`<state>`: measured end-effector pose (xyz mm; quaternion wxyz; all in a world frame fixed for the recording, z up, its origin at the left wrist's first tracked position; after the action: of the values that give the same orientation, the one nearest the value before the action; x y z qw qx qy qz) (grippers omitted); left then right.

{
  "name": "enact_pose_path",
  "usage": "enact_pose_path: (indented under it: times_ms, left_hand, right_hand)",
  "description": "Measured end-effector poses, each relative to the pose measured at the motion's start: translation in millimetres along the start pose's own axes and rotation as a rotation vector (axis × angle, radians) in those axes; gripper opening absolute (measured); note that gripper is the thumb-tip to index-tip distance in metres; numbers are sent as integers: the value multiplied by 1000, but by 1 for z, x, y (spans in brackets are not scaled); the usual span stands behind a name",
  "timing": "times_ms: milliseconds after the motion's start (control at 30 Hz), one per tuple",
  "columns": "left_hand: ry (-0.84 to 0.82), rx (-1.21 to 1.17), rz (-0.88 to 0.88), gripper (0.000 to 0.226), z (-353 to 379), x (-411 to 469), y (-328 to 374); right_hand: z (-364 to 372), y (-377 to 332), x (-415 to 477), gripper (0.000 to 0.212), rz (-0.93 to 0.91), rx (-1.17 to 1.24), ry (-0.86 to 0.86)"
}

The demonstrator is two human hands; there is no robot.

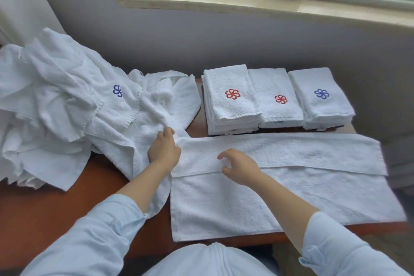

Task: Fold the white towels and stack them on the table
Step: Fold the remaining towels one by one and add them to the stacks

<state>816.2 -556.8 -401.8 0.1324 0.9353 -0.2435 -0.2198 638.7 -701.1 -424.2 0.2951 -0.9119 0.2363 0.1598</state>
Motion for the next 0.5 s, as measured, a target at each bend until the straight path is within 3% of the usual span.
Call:
enact_pose_path:
  times_ms: [133,267,367,500]
  left_hand:
    - [176,134,206,47,-1,-14,27]
    - [-59,109,438,32,47,-34,62]
    - [-223,220,441,43,84,-45,74]
    - [-263,354,330,52,102,-49,75]
  right_hand:
    - [-6,23,-14,36,53,1,74]
    - [-9,55,-27,39,152,-102,88]
    - [-8,67,-31,36,160,-191,84]
    - [-6,71,-29,36,98,-250,54]
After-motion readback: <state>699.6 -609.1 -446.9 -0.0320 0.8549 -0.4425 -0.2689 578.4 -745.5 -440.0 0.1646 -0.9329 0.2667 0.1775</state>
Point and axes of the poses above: each hand's wrist, its own x-axis towards the middle knuckle, its own z-axis out of the palm, y = z × x, the point moved 9 cm from there along x, towards the middle knuckle, and after that the axes turned 5 degrees about -y, right-handed, at the moved point
